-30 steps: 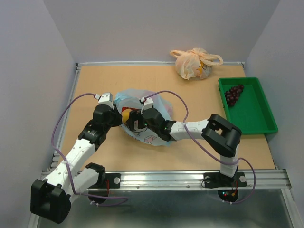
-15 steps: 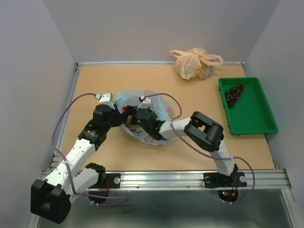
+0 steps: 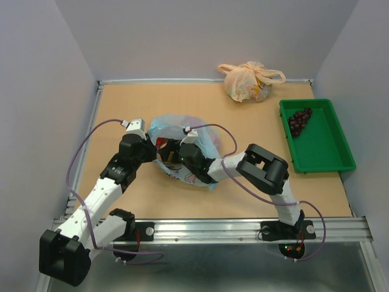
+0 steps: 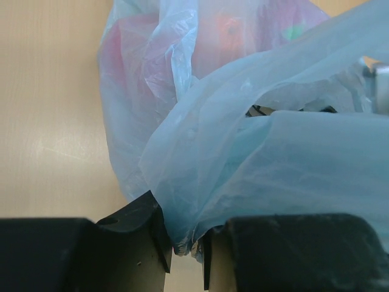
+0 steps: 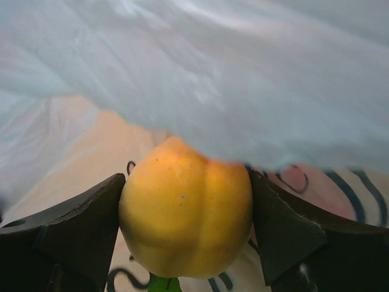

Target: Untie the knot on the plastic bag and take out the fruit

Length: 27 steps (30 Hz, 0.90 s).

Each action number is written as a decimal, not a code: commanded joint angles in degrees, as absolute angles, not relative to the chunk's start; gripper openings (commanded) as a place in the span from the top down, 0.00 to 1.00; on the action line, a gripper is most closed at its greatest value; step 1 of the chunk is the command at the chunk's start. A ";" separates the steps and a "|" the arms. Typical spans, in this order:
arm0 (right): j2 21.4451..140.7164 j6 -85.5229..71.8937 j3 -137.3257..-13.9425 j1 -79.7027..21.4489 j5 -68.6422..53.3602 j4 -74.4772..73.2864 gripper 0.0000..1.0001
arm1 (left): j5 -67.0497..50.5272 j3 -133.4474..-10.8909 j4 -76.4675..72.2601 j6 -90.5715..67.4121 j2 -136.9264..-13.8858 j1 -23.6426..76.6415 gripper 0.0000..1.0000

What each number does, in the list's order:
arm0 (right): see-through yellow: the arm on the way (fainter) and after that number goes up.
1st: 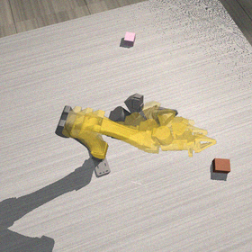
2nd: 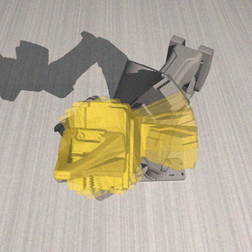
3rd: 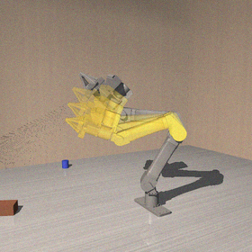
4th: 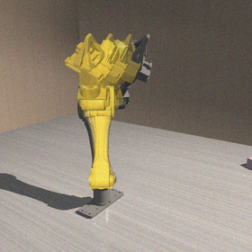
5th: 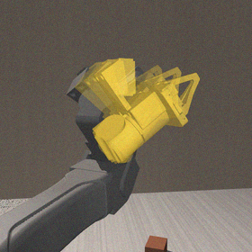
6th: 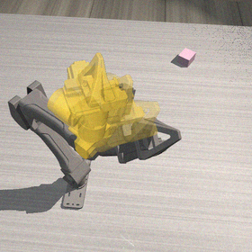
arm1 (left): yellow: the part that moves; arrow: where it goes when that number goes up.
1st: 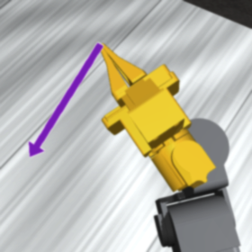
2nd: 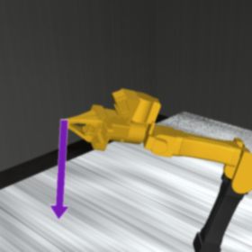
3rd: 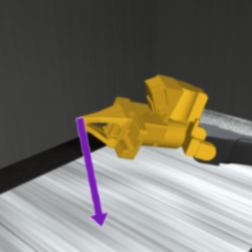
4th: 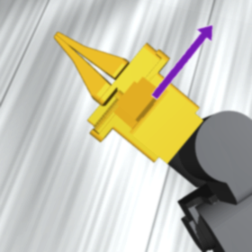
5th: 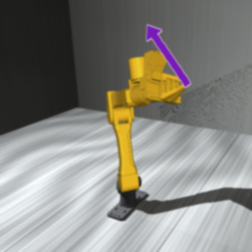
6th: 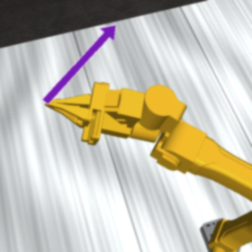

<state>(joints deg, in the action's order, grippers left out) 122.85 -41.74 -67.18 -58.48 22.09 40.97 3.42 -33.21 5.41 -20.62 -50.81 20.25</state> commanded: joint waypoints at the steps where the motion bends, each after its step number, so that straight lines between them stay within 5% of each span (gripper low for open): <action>1: 114.02 -39.03 -60.23 -58.54 20.31 45.35 0.87 | 5.10 -33.66 3.51 -19.60 -49.66 20.48 0.71; 11: 94.51 -27.35 -50.80 -58.54 7.38 38.86 0.98 | 5.01 -34.19 3.78 -19.25 -49.57 20.30 0.71; 20: 82.18 -14.94 -55.72 -56.60 23.71 19.08 1.00 | 4.31 -34.10 3.87 -19.25 -48.69 20.21 0.71; 27: 76.73 -11.95 -54.41 -36.09 30.49 15.38 0.99 | 3.60 -33.84 4.04 -19.25 -48.16 20.30 0.71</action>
<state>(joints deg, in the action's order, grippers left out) 80.34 -14.68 -52.77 -46.61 23.11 18.00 4.38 -33.21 5.45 -19.99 -49.63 20.23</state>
